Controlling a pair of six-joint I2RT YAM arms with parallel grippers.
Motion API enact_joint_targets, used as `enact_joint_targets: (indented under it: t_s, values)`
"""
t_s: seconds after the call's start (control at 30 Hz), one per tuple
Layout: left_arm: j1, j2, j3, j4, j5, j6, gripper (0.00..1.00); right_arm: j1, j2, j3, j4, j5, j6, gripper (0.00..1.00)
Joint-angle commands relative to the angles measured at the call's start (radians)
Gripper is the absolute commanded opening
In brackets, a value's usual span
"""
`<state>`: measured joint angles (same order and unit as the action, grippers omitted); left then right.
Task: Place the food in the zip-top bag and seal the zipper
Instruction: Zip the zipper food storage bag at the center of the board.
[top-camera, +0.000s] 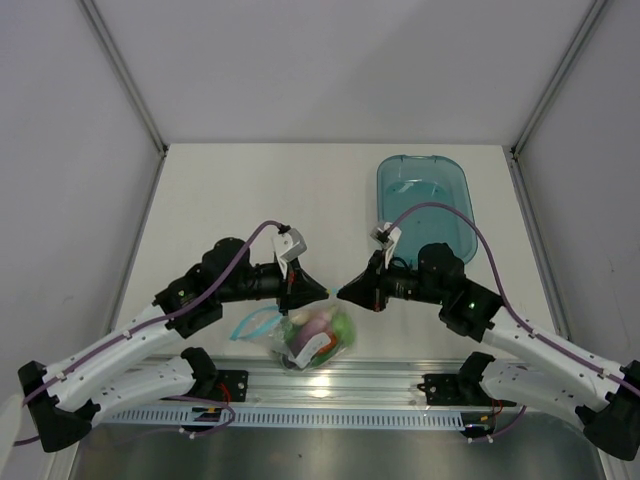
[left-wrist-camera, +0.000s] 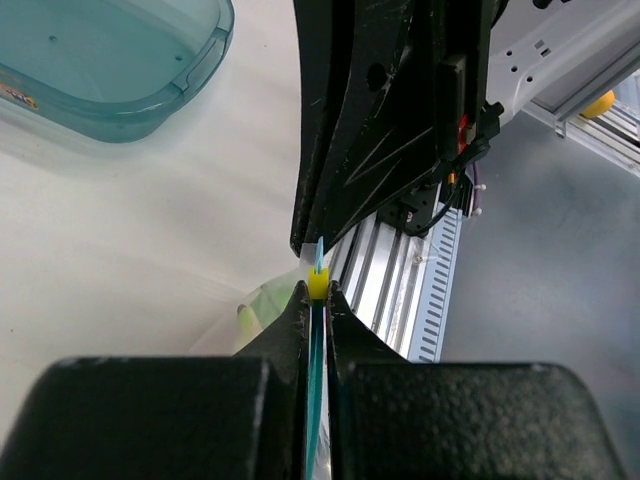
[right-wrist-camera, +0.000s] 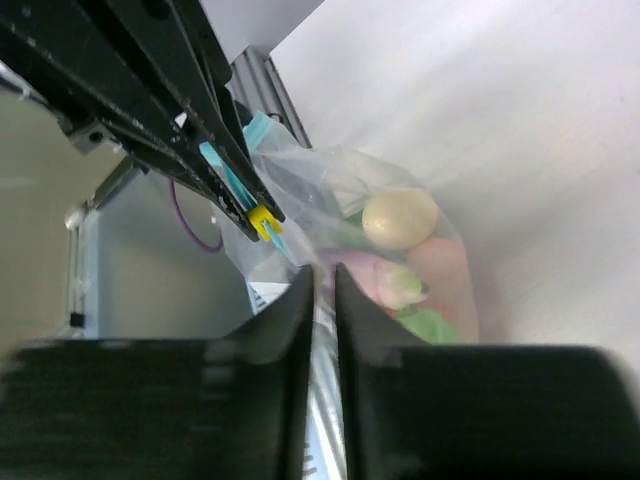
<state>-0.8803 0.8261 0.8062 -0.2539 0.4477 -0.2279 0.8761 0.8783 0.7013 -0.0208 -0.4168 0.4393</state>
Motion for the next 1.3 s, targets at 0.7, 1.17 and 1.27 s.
enact_joint_targets:
  t_s: [0.7,1.17,1.27]
  values:
    - [0.014,0.018,0.064,-0.001,0.055,-0.04,0.01,-0.031,0.18,0.058,0.2,-0.384,-0.142,0.36]
    - [0.02,0.045,0.07,-0.024,0.025,-0.045,0.01,-0.008,0.172,0.052,0.188,-0.222,-0.106,0.0]
    - [0.02,0.044,0.08,-0.059,-0.016,-0.057,0.01,0.024,0.145,0.05,0.14,-0.001,-0.08,0.0]
